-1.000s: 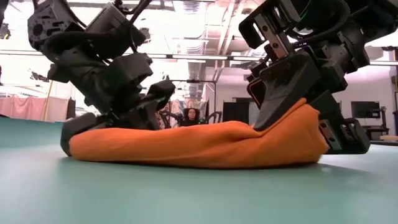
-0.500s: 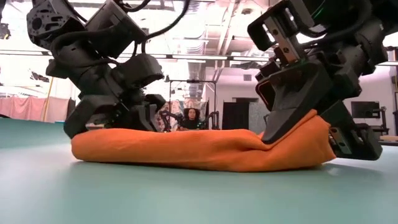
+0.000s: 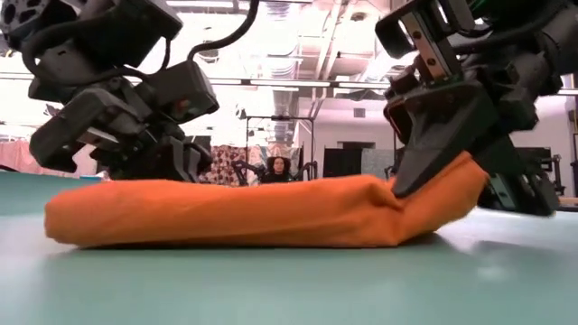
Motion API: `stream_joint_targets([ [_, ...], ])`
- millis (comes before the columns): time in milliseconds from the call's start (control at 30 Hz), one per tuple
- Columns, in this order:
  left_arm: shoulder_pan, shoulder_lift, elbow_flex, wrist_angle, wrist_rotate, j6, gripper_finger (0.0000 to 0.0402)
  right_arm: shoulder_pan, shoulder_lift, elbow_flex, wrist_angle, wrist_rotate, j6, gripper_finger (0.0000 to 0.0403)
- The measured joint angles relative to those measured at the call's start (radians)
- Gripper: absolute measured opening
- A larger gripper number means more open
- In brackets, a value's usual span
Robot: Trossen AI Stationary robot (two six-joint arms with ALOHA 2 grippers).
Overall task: Roll towel into tight, uniform cylinder
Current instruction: Roll the orange table napkin
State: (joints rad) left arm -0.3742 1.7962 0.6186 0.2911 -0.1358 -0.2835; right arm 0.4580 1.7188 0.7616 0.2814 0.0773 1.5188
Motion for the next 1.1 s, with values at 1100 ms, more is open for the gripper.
stream_joint_targets([
  [1100, -0.038, -0.171, -0.013, -0.138, -0.095, 0.075, 0.0, -0.069, -0.043, 0.0, -0.194, -0.005, -0.078, 0.003],
])
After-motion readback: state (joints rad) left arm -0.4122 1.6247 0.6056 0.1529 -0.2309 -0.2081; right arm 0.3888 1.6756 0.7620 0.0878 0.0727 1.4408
